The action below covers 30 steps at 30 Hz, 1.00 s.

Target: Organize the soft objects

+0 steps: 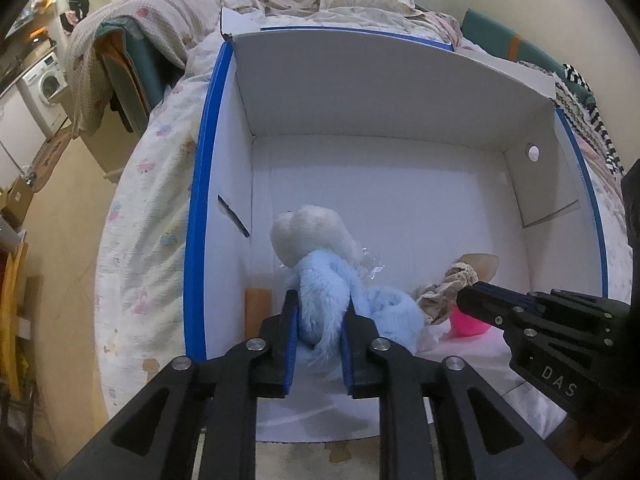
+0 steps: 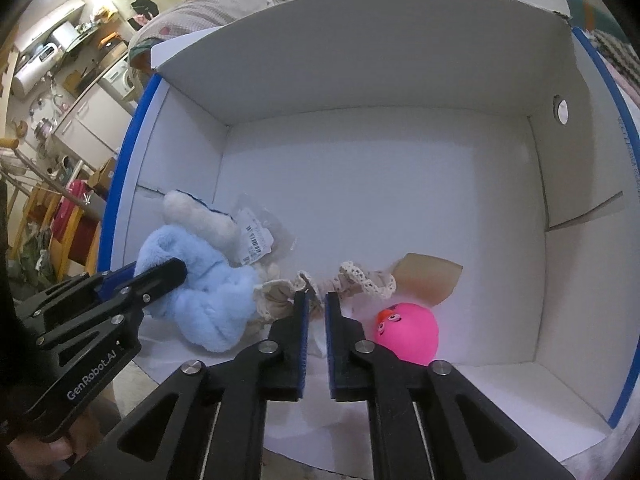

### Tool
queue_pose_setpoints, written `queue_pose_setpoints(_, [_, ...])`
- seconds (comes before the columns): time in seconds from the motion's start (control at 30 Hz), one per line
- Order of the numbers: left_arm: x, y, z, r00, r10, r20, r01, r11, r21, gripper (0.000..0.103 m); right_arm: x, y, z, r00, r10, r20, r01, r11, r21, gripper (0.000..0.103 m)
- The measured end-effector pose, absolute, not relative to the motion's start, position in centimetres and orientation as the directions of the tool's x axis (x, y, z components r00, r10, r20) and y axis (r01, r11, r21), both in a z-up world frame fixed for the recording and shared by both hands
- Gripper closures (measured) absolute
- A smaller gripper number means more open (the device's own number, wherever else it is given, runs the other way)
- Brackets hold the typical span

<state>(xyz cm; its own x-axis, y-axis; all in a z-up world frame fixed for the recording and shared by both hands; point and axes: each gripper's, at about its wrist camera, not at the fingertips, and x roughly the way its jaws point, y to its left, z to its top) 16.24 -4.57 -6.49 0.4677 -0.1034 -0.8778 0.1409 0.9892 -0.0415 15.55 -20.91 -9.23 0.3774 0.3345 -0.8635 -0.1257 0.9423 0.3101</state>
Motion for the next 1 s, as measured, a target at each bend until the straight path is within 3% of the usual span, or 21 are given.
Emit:
queue_pose_setpoints(0.03, [16.3,-4.6,-6.5,0.467,-0.102,-0.878,0.141,0.989,-0.039,0.084,15.5,-21.0,-9.2,0.38,0.337,-0.861,-0.123,0.941,0.314,0.083])
queue_pose_setpoints(0.07, [16.3,-4.5,-6.4,0.468,-0.101,-0.878,0.14,0.989,-0.04,0.084,15.6,-21.4,-9.2,0.384,0.343,-0.857,-0.12,0.939,0.322,0.071])
queue_pose_setpoints(0.1, [16.3,-4.5,-6.4,0.469,-0.103,-0.877,0.139,0.989,-0.042,0.083,15.6,-21.7,-9.1,0.39,0.349,-0.852,-0.116,0.937,0.33,0.052])
queue_pose_setpoints(0.17, [16.3,-4.5,-6.2,0.473,-0.109,-0.874,0.137,0.989,-0.049,0.077,16.1,-21.3,-8.6,0.41,0.359,-0.839,-0.109,0.932,0.345,0.031])
queue_pose_setpoints(0.23, [16.2,-4.4,-5.9,0.482,-0.112,-0.869,0.14,0.989,-0.051,0.058,16.2,-21.5,-8.1,0.426,0.362,-0.829,-0.102,0.93,0.354,0.031])
queue_pose_setpoints(0.33, [15.9,-4.3,-5.2,0.51,-0.124,-0.851,0.141,0.988,-0.059,0.048,16.1,-21.7,-7.9,0.439,0.345,-0.83,-0.082,0.935,0.345,0.028])
queue_pose_setpoints(0.43, [15.7,-4.2,-4.8,0.521,-0.129,-0.844,0.139,0.988,-0.066,0.041,16.0,-22.1,-7.8,0.446,0.348,-0.825,-0.067,0.932,0.357,0.014])
queue_pose_setpoints(0.5, [15.6,-3.8,-4.5,0.524,-0.138,-0.841,0.127,0.988,-0.082,0.041,15.9,-22.3,-7.7,0.455,0.343,-0.822,-0.056,0.932,0.358,0.002])
queue_pose_setpoints(0.53, [15.6,-3.6,-4.3,0.526,-0.144,-0.838,0.123,0.988,-0.092,0.041,15.8,-22.4,-7.5,0.463,0.342,-0.818,-0.049,0.931,0.361,0.001])
queue_pose_setpoints(1.0, [11.7,-1.7,-0.4,0.648,-0.09,-0.756,0.101,0.994,-0.032,0.04,13.6,-24.0,-6.6,0.515,0.301,-0.803,0.0,0.936,0.351,0.0])
